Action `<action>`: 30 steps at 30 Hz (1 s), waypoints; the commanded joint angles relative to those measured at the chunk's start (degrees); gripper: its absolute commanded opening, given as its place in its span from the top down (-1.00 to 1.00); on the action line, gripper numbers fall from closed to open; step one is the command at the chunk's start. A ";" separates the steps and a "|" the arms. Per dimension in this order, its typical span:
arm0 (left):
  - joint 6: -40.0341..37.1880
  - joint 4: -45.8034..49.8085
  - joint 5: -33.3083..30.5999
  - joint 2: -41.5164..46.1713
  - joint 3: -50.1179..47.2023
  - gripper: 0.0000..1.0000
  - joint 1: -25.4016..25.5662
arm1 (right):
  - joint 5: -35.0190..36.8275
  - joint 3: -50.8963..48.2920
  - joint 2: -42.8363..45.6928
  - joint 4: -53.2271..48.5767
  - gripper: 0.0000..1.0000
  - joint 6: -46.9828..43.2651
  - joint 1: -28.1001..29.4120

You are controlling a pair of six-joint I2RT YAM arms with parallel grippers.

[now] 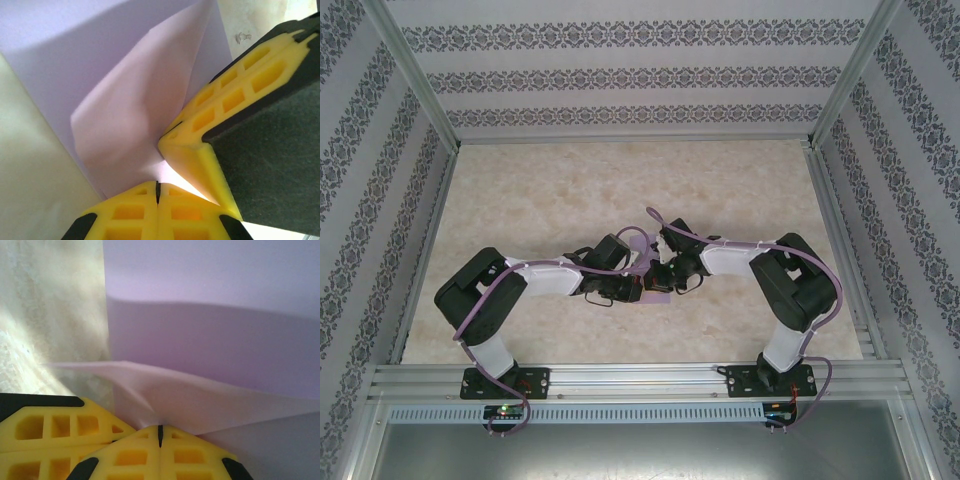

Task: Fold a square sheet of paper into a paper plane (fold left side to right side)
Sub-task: Fold the triangle a second time at the center of the table.

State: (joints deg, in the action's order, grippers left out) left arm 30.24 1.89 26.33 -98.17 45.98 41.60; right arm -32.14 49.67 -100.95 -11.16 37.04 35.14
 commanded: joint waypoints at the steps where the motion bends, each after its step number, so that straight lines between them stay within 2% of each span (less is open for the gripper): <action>1: -0.27 4.59 -0.64 -0.71 -1.35 0.89 0.41 | 3.17 1.22 -0.58 -1.78 1.00 -1.31 -0.30; 19: -0.46 4.61 -0.75 -0.70 -1.95 0.89 0.41 | 5.25 2.32 -0.61 -6.88 1.00 -6.50 -8.11; 30: -0.53 4.63 -0.67 -0.55 -2.08 0.89 0.41 | 5.48 4.71 -2.33 -10.28 1.00 -11.05 -15.00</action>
State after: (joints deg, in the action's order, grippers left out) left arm 30.24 1.87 26.35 -98.17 45.98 41.60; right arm -30.92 52.90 -101.71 -19.38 28.60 22.22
